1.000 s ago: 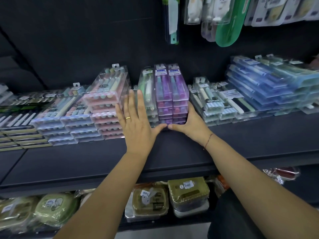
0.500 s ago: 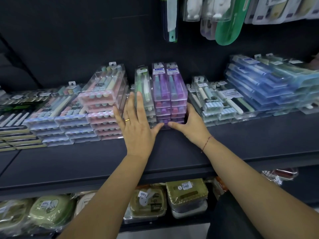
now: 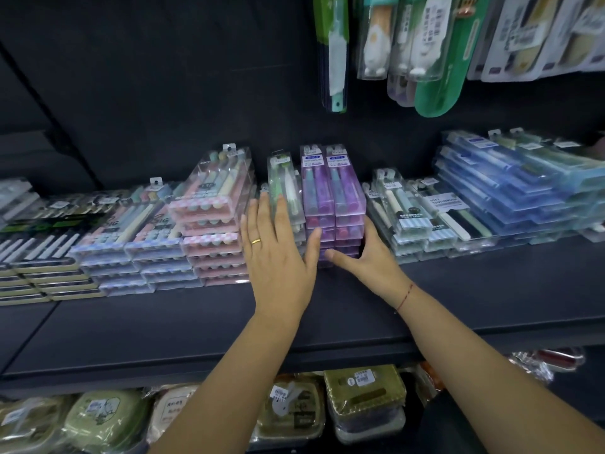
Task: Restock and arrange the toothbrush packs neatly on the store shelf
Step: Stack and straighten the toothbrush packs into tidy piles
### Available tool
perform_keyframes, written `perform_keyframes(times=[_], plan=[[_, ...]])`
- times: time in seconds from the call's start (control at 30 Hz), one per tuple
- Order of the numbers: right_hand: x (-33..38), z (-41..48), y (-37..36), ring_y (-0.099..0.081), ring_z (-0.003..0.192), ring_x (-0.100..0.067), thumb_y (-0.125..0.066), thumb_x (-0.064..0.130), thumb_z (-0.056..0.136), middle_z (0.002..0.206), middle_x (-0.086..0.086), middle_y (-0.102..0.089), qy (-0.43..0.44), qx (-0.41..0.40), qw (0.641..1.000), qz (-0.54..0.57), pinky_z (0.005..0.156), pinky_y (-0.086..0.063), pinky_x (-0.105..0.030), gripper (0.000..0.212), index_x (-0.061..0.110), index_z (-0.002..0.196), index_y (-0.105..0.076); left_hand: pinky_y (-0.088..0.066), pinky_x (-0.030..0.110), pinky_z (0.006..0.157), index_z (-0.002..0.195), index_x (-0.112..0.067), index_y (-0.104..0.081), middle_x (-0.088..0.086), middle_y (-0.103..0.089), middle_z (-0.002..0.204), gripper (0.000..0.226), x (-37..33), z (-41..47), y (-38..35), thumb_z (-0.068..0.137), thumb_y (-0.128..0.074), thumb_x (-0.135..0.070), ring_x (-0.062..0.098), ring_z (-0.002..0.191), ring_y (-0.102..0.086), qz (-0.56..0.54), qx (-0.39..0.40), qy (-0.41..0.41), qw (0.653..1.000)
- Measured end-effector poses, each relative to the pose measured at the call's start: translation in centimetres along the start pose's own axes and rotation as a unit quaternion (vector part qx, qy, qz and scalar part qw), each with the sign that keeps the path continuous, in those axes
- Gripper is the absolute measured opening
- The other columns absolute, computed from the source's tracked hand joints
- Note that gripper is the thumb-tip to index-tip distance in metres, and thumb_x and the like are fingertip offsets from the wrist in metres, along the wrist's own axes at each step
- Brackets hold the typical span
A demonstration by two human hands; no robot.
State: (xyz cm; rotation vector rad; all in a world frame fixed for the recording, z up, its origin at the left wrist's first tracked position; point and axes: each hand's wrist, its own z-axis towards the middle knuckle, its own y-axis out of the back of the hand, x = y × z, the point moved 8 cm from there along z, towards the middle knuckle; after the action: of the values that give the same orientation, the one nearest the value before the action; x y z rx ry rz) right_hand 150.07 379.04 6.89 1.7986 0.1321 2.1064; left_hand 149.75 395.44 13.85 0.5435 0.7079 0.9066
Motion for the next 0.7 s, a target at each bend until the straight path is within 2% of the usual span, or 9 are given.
perform_keyframes(times=[0.1, 0.17, 0.23, 0.3, 0.43, 0.6, 0.7], plan=[[0.3, -0.2, 0.1, -0.041, 0.117, 0.024, -0.074, 0.039, 0.083, 0.134, 0.031, -0.044, 0.005, 0.001, 1.0, 0.005, 0.088, -0.035, 0.001, 0.081, 0.035, 0.148, -0.026, -0.03, 0.046, 0.113, 0.149, -0.013, -0.034, 0.015, -0.017, 0.161, 0.067, -0.7, 1.4, 0.1, 0.098, -0.034, -0.056, 0.033, 0.147, -0.021, -0.068, 0.064, 0.04, 0.995], [0.4, -0.2, 0.0, -0.04, 0.122, 0.019, -0.071, 0.043, 0.084, 0.138, 0.031, -0.042, 0.006, 0.004, 1.0, 0.014, 0.096, -0.034, -0.007, 0.081, 0.036, 0.15, -0.023, -0.028, 0.043, 0.115, 0.151, -0.018, -0.031, 0.011, -0.006, 0.164, 0.064, -0.7, 2.5, 0.0, 0.098, -0.038, -0.053, 0.029, 0.149, -0.014, -0.13, 0.092, 0.083, 0.984], [0.4, -0.3, 0.0, -0.032, 0.135, 0.009, -0.065, 0.051, 0.085, 0.15, 0.026, -0.032, 0.002, 0.006, 1.0, 0.022, 0.105, -0.029, -0.017, 0.085, 0.037, 0.153, -0.016, -0.026, 0.037, 0.115, 0.151, -0.021, -0.032, 0.008, -0.004, 0.164, 0.058, -0.4, 3.2, -0.2, 0.1, -0.039, -0.049, 0.025, 0.149, -0.015, -0.2, 0.11, 0.137, 0.964], [0.5, -0.4, 0.0, -0.021, 0.14, 0.008, -0.058, 0.054, 0.088, 0.156, 0.026, -0.021, -0.002, 0.007, 1.0, 0.025, 0.108, -0.022, -0.019, 0.083, 0.039, 0.154, -0.009, -0.023, 0.034, 0.115, 0.148, -0.02, -0.038, 0.007, -0.011, 0.164, 0.051, -0.1, 3.5, -0.7, 0.103, -0.037, -0.043, 0.022, 0.149, -0.016, -0.239, 0.123, 0.163, 0.949], [0.6, -0.4, 0.2, -0.024, 0.14, 0.007, -0.049, 0.059, 0.088, 0.155, 0.026, -0.026, -0.008, 0.003, 0.999, 0.032, 0.112, -0.023, -0.023, 0.077, 0.042, 0.153, -0.012, -0.021, 0.03, 0.116, 0.144, -0.015, -0.045, 0.004, -0.026, 0.159, 0.048, 0.3, 3.4, -0.9, 0.104, -0.038, -0.04, 0.017, 0.147, -0.023, -0.242, 0.122, 0.135, 0.953], [0.5, -0.3, 0.1, -0.021, 0.143, 0.004, -0.05, 0.064, 0.088, 0.156, 0.025, -0.023, 0.003, 0.006, 1.0, 0.027, 0.116, -0.022, -0.029, 0.08, 0.041, 0.154, -0.01, -0.019, 0.027, 0.115, 0.148, -0.016, -0.038, 0.001, -0.017, 0.162, 0.053, 0.1, 3.0, -0.1, 0.103, -0.039, -0.042, 0.015, 0.147, -0.019, -0.224, 0.13, 0.111, 0.959], [0.4, -0.4, 0.2, -0.024, 0.144, 0.0, -0.051, 0.078, 0.079, 0.156, 0.024, -0.025, -0.003, -0.006, 1.0, 0.017, 0.118, -0.024, -0.037, 0.092, 0.042, 0.153, -0.01, -0.02, 0.021, 0.112, 0.147, -0.016, -0.04, -0.002, -0.021, 0.16, 0.053, -0.4, 2.3, 2.3, 0.101, -0.043, -0.043, 0.011, 0.145, -0.022, -0.197, 0.092, 0.034, 0.975]])
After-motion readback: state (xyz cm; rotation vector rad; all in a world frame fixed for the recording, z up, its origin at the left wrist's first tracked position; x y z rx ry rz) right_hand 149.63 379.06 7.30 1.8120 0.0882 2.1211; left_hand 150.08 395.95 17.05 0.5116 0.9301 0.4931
